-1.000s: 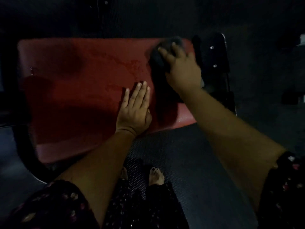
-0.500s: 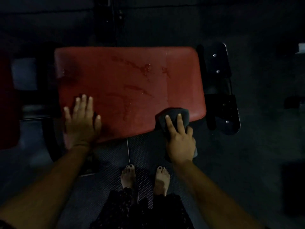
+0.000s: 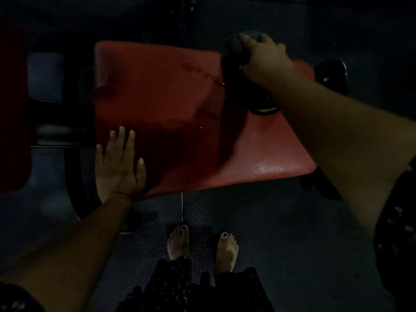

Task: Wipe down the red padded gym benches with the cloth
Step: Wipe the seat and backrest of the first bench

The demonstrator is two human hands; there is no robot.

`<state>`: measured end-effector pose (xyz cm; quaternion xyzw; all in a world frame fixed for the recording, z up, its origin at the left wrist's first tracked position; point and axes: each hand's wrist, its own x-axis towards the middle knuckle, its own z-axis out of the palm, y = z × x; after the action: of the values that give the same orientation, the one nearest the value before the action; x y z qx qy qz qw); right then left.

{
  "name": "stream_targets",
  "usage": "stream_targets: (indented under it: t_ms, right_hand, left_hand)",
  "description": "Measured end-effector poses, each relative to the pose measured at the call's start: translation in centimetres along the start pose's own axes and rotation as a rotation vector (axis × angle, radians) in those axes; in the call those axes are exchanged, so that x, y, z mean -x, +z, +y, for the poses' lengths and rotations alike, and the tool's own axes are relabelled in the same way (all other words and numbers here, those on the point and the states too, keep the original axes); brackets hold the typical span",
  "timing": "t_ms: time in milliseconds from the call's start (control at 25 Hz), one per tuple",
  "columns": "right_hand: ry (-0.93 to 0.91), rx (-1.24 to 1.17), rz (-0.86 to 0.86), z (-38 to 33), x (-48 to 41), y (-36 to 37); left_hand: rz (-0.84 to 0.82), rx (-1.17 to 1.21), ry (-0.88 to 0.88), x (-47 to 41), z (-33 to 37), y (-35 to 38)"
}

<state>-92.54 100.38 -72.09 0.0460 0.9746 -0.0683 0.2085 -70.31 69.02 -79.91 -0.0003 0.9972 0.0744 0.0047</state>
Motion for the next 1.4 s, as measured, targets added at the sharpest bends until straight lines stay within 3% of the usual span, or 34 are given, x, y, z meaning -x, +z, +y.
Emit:
stream_targets:
  t_ms: [280, 520, 720, 920, 1000, 1120, 1280, 1400]
  right_hand:
    - [-0.061, -0.009, 0.207, 1.5, 13.1, 7.4]
    - [-0.135, 0.04, 0.165, 1.6, 25.5, 14.3]
    - [-0.374, 0.107, 0.173, -0.3, 18.6, 10.3]
    - [0.017, -0.01, 0.122, -1.8, 3.9, 3.3]
    - [0.038, -0.011, 0.097, -2.7, 1.7, 2.3]
    - [-0.115, 0.063, 0.098, -4.2, 4.1, 3.0]
    - [-0.379, 0.199, 0.093, -3.4, 14.3, 7.5]
    - [-0.401, 0.163, 0.055, -2.4, 22.7, 11.3]
  left_hand:
    - [-0.001, -0.003, -0.007, 0.0, -0.1, 0.2]
    - [-0.019, -0.008, -0.01, 0.1, -0.3, 0.2]
    - [-0.013, -0.018, 0.004, 0.2, -0.4, 0.5]
    - [0.022, -0.005, 0.016, 0.4, -0.1, 0.3]
    - [0.023, -0.008, 0.023, 0.3, -0.1, 0.2]
    - [0.017, -0.018, 0.015, 0.4, -0.2, 0.3]
    - [0.008, -0.019, 0.017, 0.4, -0.2, 0.3]
    - [-0.004, -0.02, 0.01, 0.3, -0.3, 0.3]
